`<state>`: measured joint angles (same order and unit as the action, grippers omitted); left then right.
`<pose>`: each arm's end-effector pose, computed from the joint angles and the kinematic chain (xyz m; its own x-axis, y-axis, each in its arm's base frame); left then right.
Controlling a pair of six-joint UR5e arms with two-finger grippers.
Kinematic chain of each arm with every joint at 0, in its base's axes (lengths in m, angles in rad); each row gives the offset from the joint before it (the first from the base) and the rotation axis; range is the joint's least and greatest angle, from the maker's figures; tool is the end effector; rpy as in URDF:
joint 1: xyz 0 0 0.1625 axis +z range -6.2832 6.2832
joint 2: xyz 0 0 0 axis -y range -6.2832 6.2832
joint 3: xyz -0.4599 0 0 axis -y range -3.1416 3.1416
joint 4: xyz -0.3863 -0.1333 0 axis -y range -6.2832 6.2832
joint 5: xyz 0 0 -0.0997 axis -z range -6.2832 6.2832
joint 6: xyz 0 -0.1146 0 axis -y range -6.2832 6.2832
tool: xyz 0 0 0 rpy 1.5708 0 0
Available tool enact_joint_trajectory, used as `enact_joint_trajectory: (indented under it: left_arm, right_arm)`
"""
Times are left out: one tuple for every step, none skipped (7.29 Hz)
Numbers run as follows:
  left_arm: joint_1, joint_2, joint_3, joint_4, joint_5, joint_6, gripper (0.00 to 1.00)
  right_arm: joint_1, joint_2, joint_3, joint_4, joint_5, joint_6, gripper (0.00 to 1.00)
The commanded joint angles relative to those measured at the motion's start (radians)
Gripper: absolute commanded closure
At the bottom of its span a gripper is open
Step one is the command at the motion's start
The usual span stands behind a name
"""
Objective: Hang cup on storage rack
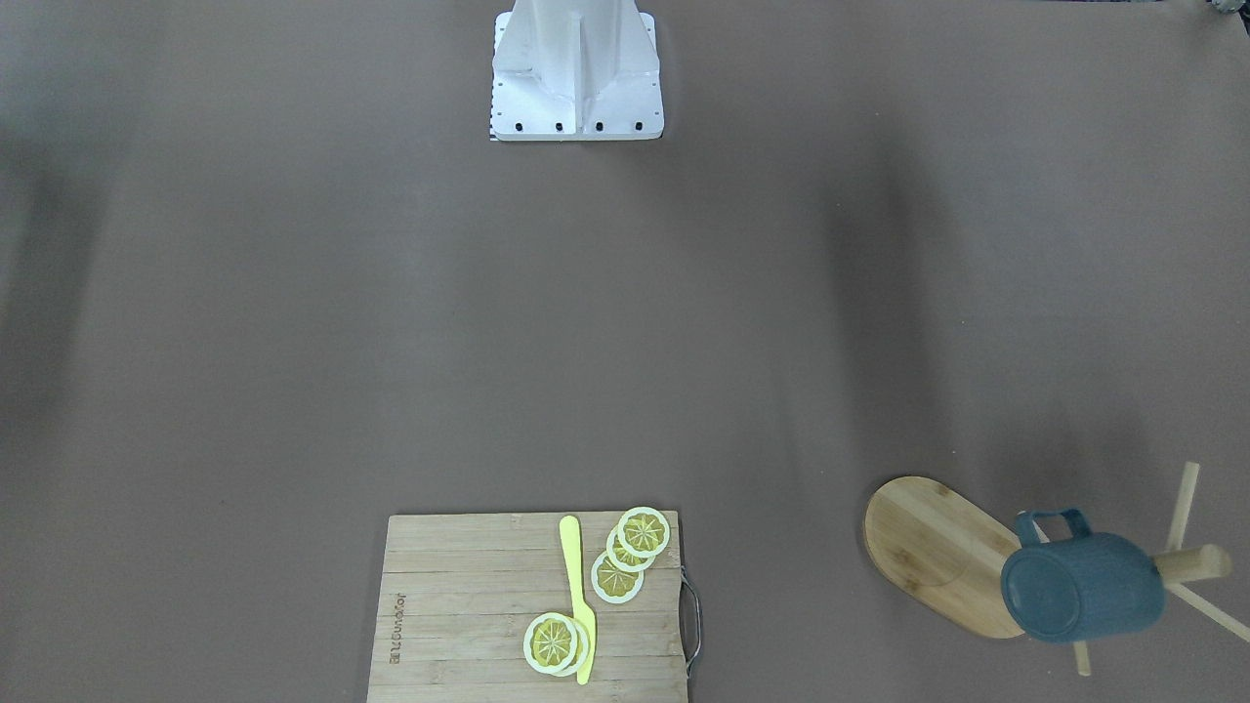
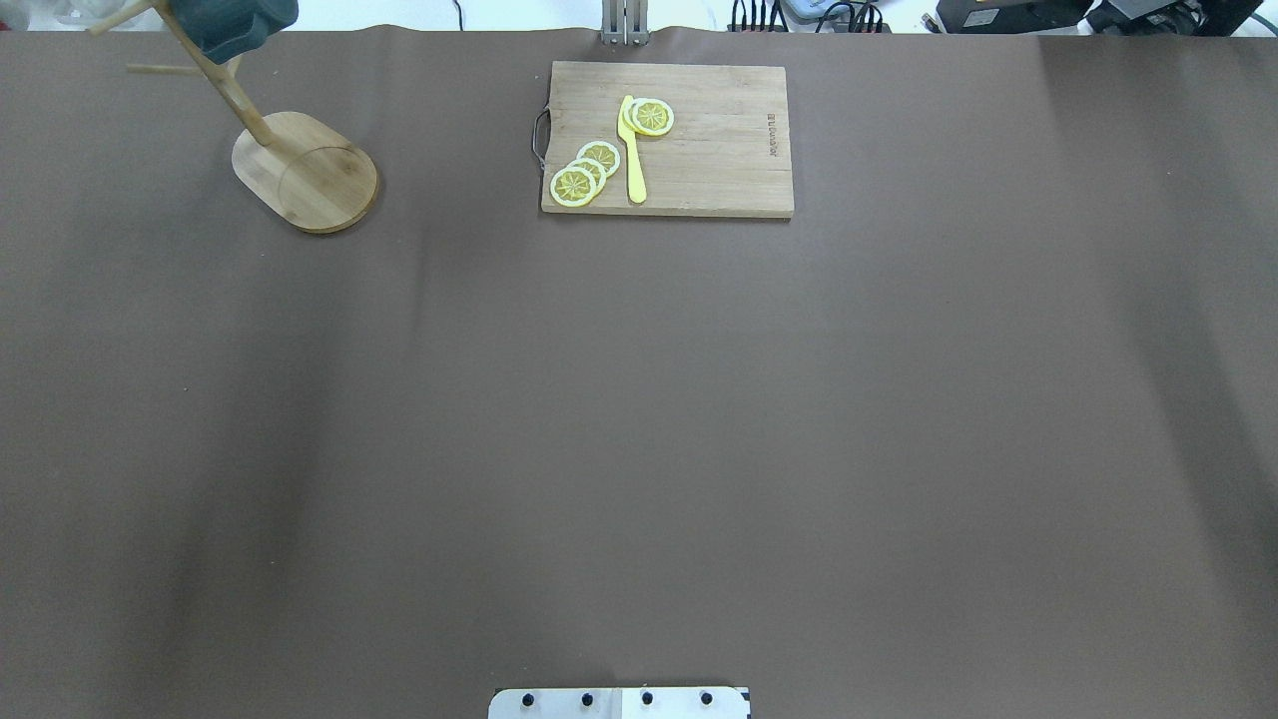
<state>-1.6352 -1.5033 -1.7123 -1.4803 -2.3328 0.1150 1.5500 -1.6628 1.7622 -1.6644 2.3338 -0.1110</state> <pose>-0.0832 -0.4481 0.6773 0.7238 0.0570 -0.6876 -0.0188 0.9978 0.0628 0.0449 -0.4433 0.6644 0.7158 -0.1297 0.6862 0.1007 0.9915 0.0823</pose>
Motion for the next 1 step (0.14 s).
enact_joint_trajectory:
  left_arm:
    - [0.0, 0.0, 0.0, 0.0, 0.001, 0.0, 0.0]
  right_arm:
    - [-0.005, 0.0, 0.0, 0.0, -0.001, 0.001, 0.0]
